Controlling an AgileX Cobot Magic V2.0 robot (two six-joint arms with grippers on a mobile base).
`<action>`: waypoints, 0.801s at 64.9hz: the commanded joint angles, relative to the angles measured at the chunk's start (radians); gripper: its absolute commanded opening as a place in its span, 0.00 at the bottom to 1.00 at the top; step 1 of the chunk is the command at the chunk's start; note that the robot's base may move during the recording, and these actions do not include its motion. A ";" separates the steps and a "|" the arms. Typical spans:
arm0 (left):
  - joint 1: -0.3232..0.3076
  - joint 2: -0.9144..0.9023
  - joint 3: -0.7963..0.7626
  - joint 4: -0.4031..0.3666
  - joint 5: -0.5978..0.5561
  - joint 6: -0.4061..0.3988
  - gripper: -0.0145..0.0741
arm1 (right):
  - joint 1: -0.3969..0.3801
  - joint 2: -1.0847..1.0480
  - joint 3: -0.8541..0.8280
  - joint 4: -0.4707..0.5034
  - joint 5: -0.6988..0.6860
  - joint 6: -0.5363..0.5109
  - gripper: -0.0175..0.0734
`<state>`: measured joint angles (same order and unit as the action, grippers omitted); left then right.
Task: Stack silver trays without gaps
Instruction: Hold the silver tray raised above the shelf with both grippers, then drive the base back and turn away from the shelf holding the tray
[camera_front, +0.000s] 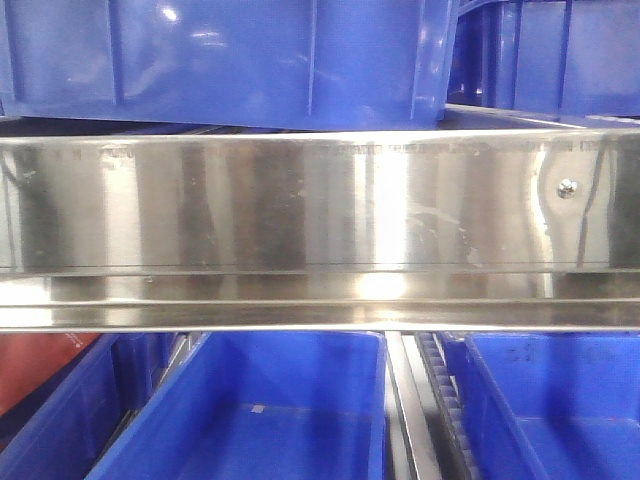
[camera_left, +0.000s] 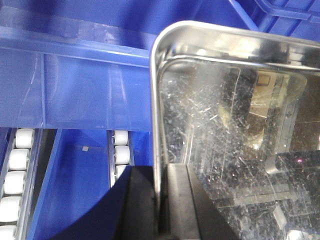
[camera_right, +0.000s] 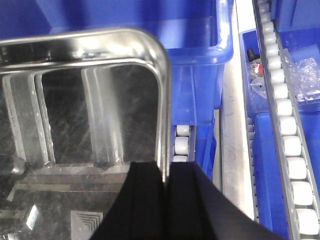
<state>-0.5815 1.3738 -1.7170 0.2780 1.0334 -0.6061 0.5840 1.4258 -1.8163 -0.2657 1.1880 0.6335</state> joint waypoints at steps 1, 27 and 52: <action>-0.006 -0.014 -0.011 0.023 -0.011 -0.007 0.14 | -0.002 -0.016 -0.009 -0.036 -0.013 -0.016 0.12; -0.006 -0.014 -0.011 0.023 -0.011 -0.007 0.14 | -0.002 -0.016 -0.009 -0.036 -0.013 -0.016 0.12; -0.006 -0.014 -0.011 0.023 -0.011 -0.007 0.14 | -0.002 -0.016 -0.009 -0.036 -0.013 -0.016 0.12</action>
<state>-0.5815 1.3738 -1.7170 0.2780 1.0334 -0.6061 0.5840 1.4258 -1.8163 -0.2657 1.1880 0.6335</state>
